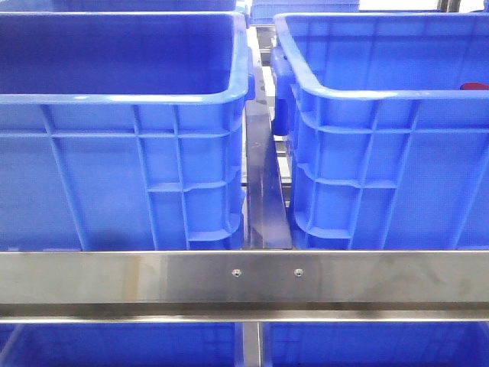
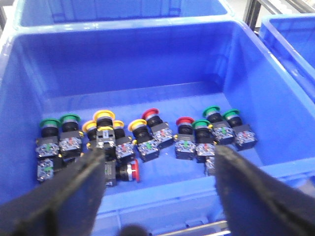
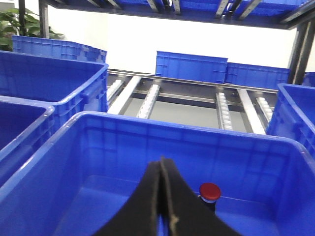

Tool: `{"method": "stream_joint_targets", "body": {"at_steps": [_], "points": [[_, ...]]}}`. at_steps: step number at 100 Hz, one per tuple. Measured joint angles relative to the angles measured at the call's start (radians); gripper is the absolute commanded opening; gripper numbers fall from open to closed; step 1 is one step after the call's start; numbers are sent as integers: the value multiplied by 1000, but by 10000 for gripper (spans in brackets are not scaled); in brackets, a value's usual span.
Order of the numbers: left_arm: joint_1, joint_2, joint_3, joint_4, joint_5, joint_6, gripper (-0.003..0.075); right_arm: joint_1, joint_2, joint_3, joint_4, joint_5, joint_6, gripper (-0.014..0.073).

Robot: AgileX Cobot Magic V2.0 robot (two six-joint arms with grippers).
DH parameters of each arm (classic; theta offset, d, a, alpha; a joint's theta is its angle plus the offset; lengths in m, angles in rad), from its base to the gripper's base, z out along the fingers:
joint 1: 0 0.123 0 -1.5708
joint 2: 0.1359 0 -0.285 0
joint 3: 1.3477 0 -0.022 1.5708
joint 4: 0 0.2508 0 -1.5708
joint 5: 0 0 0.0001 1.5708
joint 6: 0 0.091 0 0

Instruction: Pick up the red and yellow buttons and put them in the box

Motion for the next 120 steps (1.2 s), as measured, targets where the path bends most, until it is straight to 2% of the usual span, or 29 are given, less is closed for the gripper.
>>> {"method": "stream_joint_targets", "body": {"at_steps": [20, 74, 120], "points": [[0, 120, -49, 8, -18, -4, 497, 0, 0, 0, 0, 11, 0, -68], [0, 757, -388, 54, -26, -24, 496, 0, 0, 0, 0, 12, 0, -68], [92, 978, -447, 112, -50, -28, 496, 0, 0, 0, 0, 12, 0, -68]]}}
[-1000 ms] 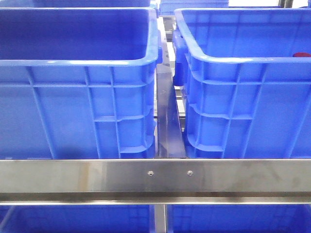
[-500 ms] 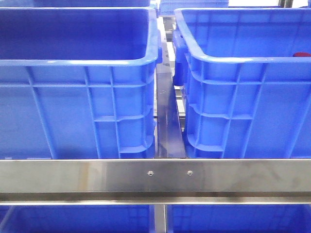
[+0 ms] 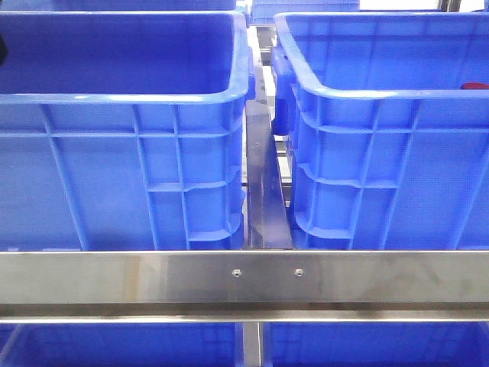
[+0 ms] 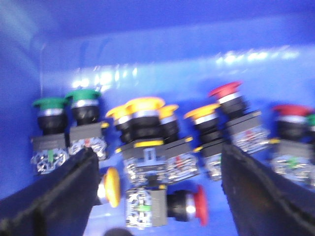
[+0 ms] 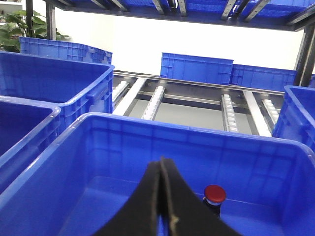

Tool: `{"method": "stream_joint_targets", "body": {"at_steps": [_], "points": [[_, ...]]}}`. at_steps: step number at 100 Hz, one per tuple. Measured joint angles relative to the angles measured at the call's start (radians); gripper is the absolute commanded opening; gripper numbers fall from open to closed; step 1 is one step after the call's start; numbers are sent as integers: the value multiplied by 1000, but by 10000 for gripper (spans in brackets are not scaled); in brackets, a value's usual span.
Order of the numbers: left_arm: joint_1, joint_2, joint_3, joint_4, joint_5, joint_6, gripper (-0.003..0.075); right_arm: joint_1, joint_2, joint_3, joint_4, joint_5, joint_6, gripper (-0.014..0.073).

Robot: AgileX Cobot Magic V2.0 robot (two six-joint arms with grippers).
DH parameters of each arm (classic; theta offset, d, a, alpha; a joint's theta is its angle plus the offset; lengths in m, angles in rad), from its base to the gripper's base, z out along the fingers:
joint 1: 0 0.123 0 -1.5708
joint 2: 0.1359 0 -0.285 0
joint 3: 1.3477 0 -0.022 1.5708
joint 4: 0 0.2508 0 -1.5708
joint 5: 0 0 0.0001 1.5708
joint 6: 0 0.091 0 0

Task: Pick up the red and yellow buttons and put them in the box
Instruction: 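Grasp a yellow button in the button bin with the left gripper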

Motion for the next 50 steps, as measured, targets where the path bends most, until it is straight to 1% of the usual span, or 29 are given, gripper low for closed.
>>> {"method": "stream_joint_targets", "body": {"at_steps": [50], "points": [[14, 153, 0, 6, -49, 0, 496, 0, 0, 0, 0, 2, 0, -68]]}}
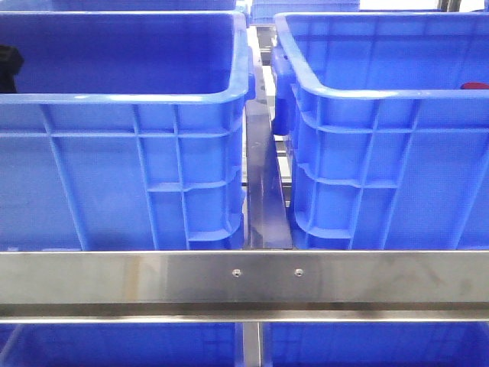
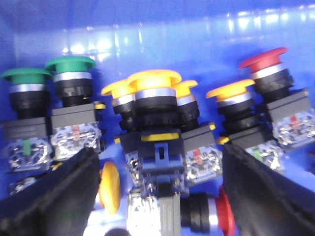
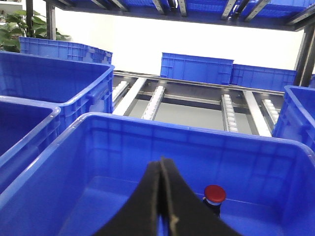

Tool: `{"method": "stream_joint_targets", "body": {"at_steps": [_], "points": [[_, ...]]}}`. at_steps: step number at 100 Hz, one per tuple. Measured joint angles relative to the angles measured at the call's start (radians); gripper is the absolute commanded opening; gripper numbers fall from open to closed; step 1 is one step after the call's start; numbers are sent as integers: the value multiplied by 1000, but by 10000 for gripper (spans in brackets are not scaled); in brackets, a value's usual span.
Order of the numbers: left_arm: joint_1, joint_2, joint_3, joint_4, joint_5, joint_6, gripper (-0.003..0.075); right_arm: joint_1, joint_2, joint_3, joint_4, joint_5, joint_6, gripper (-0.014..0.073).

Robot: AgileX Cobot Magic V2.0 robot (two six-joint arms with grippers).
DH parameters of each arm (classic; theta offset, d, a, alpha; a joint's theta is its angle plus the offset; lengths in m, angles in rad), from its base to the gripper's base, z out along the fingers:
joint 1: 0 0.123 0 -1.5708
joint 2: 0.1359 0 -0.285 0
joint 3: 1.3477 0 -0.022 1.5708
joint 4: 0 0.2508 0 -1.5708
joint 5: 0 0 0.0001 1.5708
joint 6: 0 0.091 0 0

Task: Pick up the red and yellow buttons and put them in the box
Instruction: 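Grasp a yellow button in the button bin with the left gripper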

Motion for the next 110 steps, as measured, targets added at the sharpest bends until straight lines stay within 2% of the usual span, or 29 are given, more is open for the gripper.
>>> {"method": "stream_joint_targets", "body": {"at_steps": [37, 46, 58, 67, 92, 110], "points": [[0, 96, 0, 0, -17, -2, 478, 0, 0, 0, 0, 0, 1, -68], [0, 99, 0, 0, -17, -2, 371, 0, 0, 0, 0, 0, 1, -68], [0, 96, -2, 0, -17, -2, 126, 0, 0, 0, 0, 0, 1, -68], [0, 86, -2, 0, -17, -2, -18, 0, 0, 0, 0, 0, 1, -68], [0, -15, -2, 0, -8, -2, -19, 0, 0, 0, 0, 0, 1, -68], [-13, -135, -2, -4, 79, -2, -19, 0, 0, 0, 0, 0, 1, -68]]}}
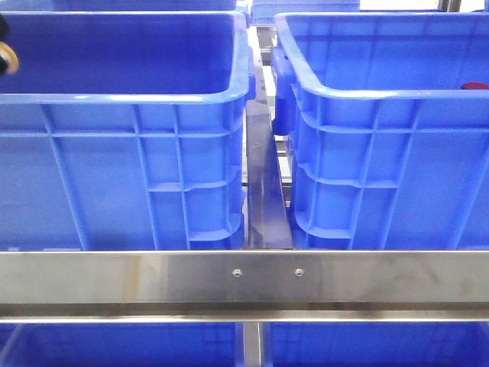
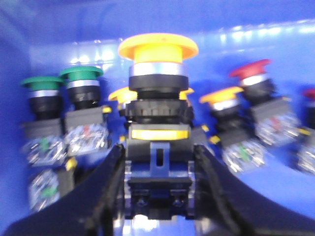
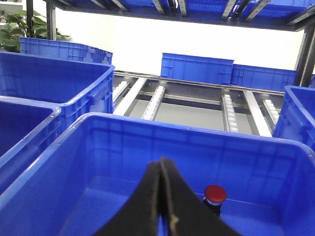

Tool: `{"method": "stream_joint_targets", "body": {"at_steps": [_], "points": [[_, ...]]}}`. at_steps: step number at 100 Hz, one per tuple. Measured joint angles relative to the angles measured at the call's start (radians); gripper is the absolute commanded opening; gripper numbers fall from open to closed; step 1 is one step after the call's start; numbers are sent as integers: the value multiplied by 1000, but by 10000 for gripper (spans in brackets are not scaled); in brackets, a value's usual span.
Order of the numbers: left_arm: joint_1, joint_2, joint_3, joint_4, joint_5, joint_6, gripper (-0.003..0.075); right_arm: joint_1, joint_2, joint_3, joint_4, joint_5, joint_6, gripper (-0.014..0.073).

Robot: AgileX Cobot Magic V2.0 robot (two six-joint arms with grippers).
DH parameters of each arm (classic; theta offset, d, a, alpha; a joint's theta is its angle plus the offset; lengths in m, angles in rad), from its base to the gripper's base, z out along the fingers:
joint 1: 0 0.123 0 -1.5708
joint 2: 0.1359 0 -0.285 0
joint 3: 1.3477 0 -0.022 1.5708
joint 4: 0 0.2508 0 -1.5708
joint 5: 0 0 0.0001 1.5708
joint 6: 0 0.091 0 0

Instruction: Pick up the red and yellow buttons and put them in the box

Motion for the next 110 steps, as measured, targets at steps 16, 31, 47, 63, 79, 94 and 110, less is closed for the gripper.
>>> {"method": "stream_joint_targets", "body": {"at_steps": [16, 31, 47, 63, 79, 94, 110], "points": [[-94, -122, 0, 0, 63, 4, -19, 0, 0, 0, 0, 0, 0, -68], [-245, -234, 0, 0, 80, 21, -19, 0, 0, 0, 0, 0, 0, -68], [-436, -324, 0, 0, 80, 25, -19, 0, 0, 0, 0, 0, 0, -67], [-634, -362, 0, 0, 82, 25, -19, 0, 0, 0, 0, 0, 0, -66], [-792, -364, 0, 10, 82, 25, -19, 0, 0, 0, 0, 5, 0, 9], [-849, -364, 0, 17, 83, 26, -19, 0, 0, 0, 0, 38, 0, 261], [-857, -364, 0, 22, 83, 26, -19, 0, 0, 0, -2, 93, 14, 518]]}}
